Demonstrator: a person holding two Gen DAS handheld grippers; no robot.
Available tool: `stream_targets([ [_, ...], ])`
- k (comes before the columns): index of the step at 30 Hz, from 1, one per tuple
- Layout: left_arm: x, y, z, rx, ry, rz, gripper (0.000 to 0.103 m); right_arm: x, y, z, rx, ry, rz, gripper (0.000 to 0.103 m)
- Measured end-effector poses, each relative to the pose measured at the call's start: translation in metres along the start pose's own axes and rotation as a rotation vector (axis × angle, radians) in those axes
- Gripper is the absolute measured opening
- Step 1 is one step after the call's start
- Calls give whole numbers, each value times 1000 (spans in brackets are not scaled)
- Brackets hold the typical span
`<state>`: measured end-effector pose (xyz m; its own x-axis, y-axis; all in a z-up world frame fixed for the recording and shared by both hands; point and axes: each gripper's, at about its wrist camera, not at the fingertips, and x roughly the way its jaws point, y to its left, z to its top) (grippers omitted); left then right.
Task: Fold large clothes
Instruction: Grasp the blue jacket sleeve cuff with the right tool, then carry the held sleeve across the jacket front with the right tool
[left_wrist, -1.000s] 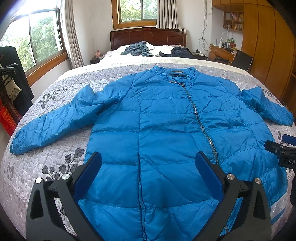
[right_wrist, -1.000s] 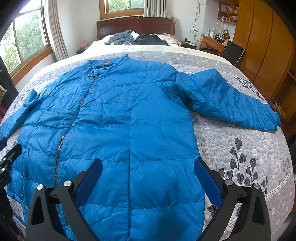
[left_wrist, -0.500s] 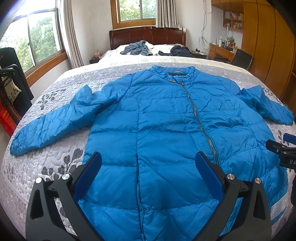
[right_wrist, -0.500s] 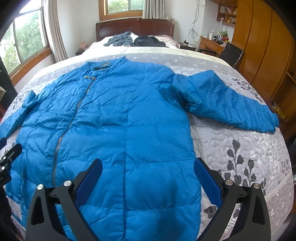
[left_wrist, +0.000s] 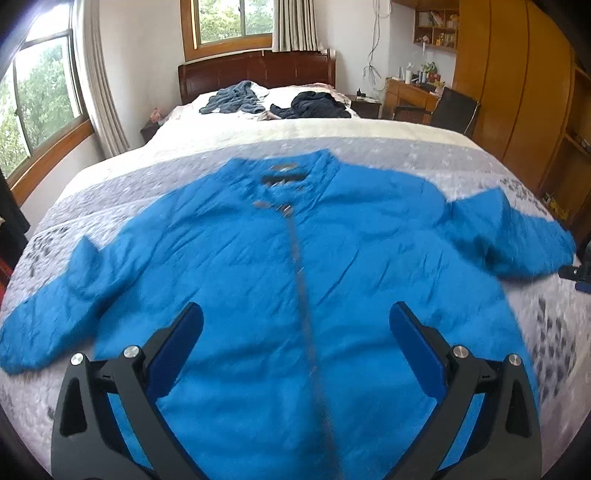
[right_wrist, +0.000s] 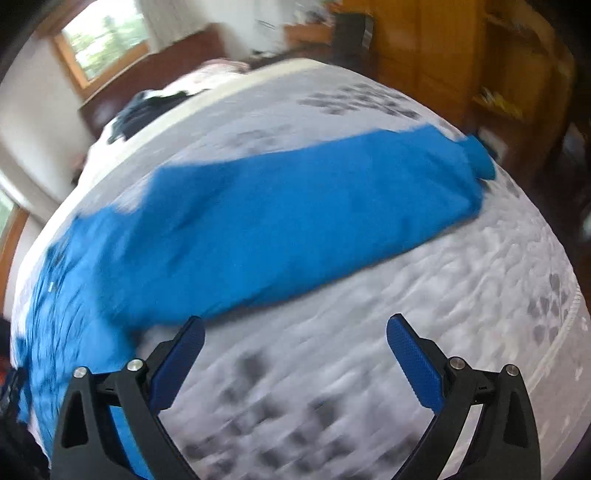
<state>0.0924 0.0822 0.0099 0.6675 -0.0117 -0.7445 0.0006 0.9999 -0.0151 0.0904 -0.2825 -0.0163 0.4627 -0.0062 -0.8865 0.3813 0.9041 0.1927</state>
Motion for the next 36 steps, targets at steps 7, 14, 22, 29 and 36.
stream_targets([
  [7,26,-32,11,12,10,-30,100,39,-81,56,141,27,-51,99],
  [14,37,-27,6,4,38,-26,100,60,-119,79,215,31,-16,91],
  [22,25,-18,2,2,10,-33,100,54,-113,87,199,-1,-25,24],
  [29,13,-5,1,-21,-11,-42,100,19,-102,84,177,-57,64,9],
  [36,8,13,-1,-50,-22,-38,100,-39,-26,79,26,-151,249,9],
])
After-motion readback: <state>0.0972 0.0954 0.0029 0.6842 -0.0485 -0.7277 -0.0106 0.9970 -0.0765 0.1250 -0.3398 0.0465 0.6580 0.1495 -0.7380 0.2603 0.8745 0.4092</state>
